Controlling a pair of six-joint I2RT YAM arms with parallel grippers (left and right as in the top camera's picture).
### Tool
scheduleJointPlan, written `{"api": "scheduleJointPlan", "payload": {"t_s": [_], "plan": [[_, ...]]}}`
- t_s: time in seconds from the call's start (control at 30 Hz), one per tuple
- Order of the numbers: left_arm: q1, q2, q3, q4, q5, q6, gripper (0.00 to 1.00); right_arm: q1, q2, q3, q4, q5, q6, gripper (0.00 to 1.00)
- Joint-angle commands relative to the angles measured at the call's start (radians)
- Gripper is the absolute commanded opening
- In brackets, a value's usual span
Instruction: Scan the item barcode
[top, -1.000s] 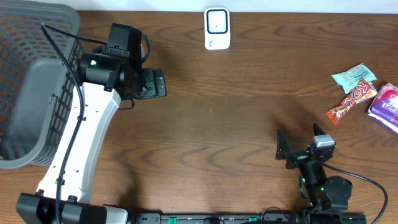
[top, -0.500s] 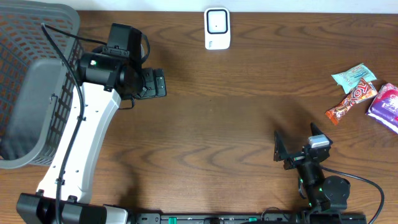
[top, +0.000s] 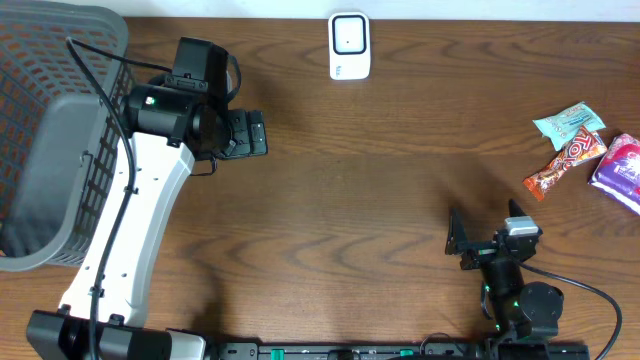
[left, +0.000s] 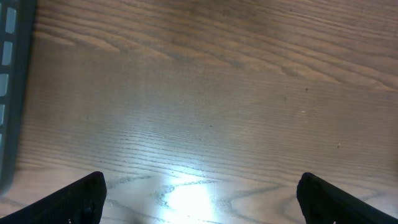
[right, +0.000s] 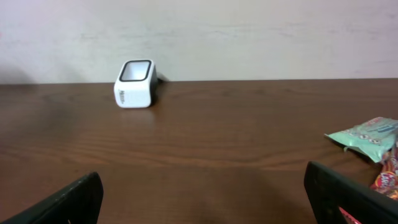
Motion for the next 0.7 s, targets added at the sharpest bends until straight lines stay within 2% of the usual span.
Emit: {"api": "scheduleJointPlan", "payload": {"t_s": [0.0, 0.67], "plan": [[0.004, 0.002, -0.005, -0.004, -0.009, -0.005, 0.98, -0.003, -0.011, -0.003, -0.008, 0.031, 0.017, 0.99], [0.004, 0.002, -0.005, -0.004, -0.009, -0.005, 0.98, -0.003, -0.011, -0.003, 0.0, -0.006, -0.008, 0.99]]}}
